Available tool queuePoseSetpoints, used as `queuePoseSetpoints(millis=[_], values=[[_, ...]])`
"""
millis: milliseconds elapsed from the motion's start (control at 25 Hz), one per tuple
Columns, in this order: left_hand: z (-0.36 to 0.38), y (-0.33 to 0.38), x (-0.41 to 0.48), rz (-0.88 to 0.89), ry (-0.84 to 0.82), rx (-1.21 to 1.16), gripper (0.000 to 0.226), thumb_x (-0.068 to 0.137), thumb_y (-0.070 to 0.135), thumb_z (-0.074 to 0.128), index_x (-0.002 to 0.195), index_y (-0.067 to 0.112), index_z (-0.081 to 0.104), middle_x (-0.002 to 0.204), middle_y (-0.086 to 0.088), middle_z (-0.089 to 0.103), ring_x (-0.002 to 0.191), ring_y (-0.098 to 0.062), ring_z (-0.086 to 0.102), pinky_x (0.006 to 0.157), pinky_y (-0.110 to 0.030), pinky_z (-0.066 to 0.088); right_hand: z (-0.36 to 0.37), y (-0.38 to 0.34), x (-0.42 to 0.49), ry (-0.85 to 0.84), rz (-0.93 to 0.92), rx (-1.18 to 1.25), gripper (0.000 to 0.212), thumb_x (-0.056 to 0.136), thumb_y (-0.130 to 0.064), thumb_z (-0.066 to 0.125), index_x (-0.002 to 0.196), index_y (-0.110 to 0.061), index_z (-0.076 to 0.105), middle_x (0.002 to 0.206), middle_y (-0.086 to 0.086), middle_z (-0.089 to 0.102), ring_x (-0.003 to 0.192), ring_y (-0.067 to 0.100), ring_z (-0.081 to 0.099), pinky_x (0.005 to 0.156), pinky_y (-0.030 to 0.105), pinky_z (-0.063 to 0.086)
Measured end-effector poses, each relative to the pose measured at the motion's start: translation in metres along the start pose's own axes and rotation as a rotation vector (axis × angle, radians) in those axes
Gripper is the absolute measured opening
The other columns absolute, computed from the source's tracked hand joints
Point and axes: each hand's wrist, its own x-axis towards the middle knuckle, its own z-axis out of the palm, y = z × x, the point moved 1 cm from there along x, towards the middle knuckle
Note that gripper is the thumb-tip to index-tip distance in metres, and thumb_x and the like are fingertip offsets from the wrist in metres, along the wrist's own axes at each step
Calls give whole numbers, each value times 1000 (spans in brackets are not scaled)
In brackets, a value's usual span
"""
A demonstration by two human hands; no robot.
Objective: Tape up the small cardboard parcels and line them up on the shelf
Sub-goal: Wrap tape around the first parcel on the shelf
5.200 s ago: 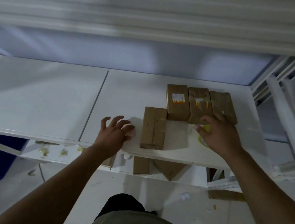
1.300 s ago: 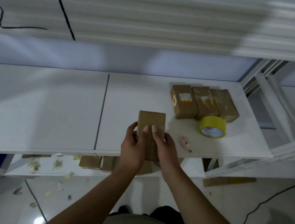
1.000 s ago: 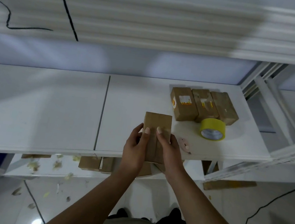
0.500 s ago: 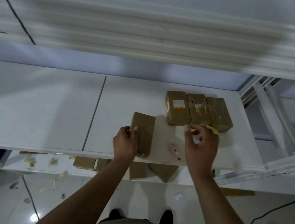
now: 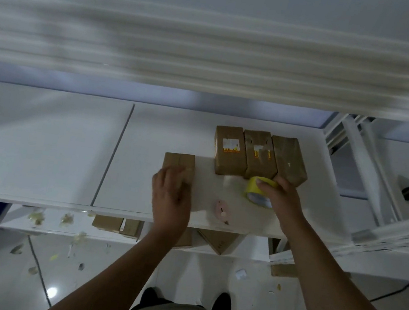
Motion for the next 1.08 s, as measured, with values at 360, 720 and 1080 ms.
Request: queuePoseSetpoints(millis=[360, 720, 1080], values=[[77, 83, 21, -1221, -620, -867, 42, 107, 26, 61, 135, -4, 50, 116, -31, 68, 87, -39, 72, 81, -48, 66, -4, -34, -25, -71, -310, -62, 30, 85, -32, 82, 79, -23, 54, 78, -7, 54, 73, 12, 54, 61, 31, 39], [54, 83, 26, -1362, -384, -1324, 6, 95, -2, 70, 89, -1, 69, 67, -7, 67, 72, -12, 66, 73, -23, 52, -37, -85, -48, -132, -456, 69, 36, 73, -51, 77, 78, -24, 55, 78, -13, 52, 76, 13, 54, 67, 32, 42], [-53, 11, 46, -830, -34, -719, 7, 93, 13, 79, 93, 6, 81, 88, -13, 81, 85, -25, 78, 82, -39, 62, 34, -93, -30, -388, -384, 114, 51, 79, -56, 80, 70, -13, 53, 70, 4, 43, 71, 21, 48, 71, 34, 32]])
